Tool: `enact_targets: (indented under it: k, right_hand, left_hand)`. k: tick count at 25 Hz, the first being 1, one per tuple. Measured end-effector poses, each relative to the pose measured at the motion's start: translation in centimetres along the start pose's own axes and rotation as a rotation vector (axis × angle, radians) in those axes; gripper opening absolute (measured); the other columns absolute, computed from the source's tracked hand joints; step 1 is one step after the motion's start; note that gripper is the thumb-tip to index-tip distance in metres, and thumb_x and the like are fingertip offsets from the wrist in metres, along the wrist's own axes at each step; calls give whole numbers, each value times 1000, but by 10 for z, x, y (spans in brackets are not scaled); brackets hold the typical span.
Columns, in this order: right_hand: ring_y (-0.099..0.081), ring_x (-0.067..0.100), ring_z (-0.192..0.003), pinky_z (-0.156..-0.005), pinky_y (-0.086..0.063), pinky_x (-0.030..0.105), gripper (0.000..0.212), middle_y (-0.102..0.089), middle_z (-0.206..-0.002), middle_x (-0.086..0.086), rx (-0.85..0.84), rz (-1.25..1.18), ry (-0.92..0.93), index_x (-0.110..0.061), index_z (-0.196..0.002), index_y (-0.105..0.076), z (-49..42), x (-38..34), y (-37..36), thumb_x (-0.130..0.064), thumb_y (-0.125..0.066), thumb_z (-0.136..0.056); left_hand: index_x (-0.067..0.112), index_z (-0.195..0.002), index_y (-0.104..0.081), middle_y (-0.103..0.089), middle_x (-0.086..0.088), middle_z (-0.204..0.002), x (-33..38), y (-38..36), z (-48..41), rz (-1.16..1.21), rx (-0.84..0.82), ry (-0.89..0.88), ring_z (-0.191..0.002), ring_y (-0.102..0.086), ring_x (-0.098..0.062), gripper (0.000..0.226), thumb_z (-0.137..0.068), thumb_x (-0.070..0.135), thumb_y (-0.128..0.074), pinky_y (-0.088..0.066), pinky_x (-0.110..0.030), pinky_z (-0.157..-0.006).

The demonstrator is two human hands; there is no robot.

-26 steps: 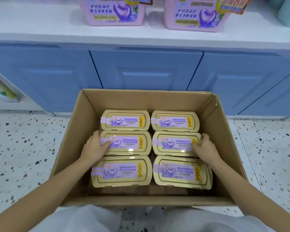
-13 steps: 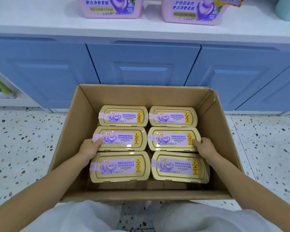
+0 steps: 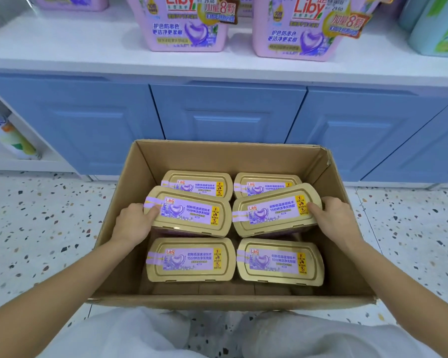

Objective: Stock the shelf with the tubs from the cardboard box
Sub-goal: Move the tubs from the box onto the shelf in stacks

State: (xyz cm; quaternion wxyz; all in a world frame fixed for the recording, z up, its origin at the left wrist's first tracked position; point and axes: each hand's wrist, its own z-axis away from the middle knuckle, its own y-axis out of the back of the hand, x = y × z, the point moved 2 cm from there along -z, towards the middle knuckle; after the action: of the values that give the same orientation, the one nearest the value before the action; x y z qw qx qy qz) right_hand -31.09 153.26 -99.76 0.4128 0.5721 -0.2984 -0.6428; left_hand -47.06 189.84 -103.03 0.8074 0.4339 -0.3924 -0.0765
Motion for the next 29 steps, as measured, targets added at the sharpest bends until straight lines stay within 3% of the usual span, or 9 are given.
enact_targets:
  k: [4,8,11,15,21,23,25,27,29]
  right_hand:
    - [-52,34,-74,-58,-32,34,36,-53,-64,11,42,-28,33,1,-76,-59,-2,-20,43,-32,-51,-90]
    - [-47,33,-66,-50,-31,28,41,-50,-55,11,110,-75,58,2,-66,-59,-8,-43,92,-32,-52,-88]
    - [-49,37,-69,-53,-32,32,44,-53,-59,21,183,-81,122,6,-68,-60,-17,-64,131,-33,-52,-86]
    - [-52,38,-72,-60,-38,37,47,-64,-72,30,270,-144,192,10,-71,-64,-31,-97,182,-33,-52,-85]
    - [-63,43,-86,-72,-45,39,44,-67,-76,33,362,-266,244,3,-62,-63,-46,-145,257,-35,-55,-82]
    - [-65,44,-85,-73,-47,41,48,-67,-70,30,379,-312,252,1,-56,-61,-47,-161,280,-43,-57,-75]
    - [-66,45,-83,-72,-48,41,65,-67,-72,32,384,-351,263,9,-66,-64,-50,-176,301,-55,-55,-63]
    - [-67,43,-81,-76,-51,41,62,-68,-74,30,408,-353,272,12,-73,-65,-54,-190,319,-49,-57,-71]
    - [-67,40,-78,-78,-51,43,49,-68,-71,29,442,-363,283,8,-65,-63,-61,-205,332,-39,-57,-79]
  left_hand:
    - [6,-76,-67,-71,-17,-77,27,39,9,55,21,-87,-72,-67,-34,40,-87,39,-49,-54,-50,-75]
    - [-1,-71,-65,-67,-16,-65,66,82,19,119,60,-84,-62,-67,-27,42,-85,37,-53,-52,-33,-62]
    - [-6,-72,-65,-66,-25,-72,94,114,27,48,150,-122,-76,-63,-39,60,-70,51,-46,-48,-42,-70]
    - [-6,-77,-68,-72,-16,-62,127,154,29,207,141,-161,-61,-71,-29,56,-67,46,-52,-56,-46,-74]
    - [-5,-78,-66,-67,-4,-45,181,216,23,385,156,-219,-42,-67,-16,32,-87,23,-54,-54,-23,-43]
    - [0,-75,-65,-67,-4,-44,200,237,26,411,184,-255,-42,-66,-17,30,-87,24,-54,-55,-25,-45]
    - [4,-71,-64,-66,-5,-44,219,257,29,445,202,-290,-40,-65,-17,29,-88,24,-52,-55,-28,-49]
    - [4,-70,-63,-67,-6,-44,237,274,28,464,221,-313,-39,-65,-19,29,-88,24,-52,-55,-32,-56]
    - [3,-71,-63,-67,-8,-45,254,289,26,468,248,-334,-39,-65,-19,29,-87,24,-53,-54,-33,-60]
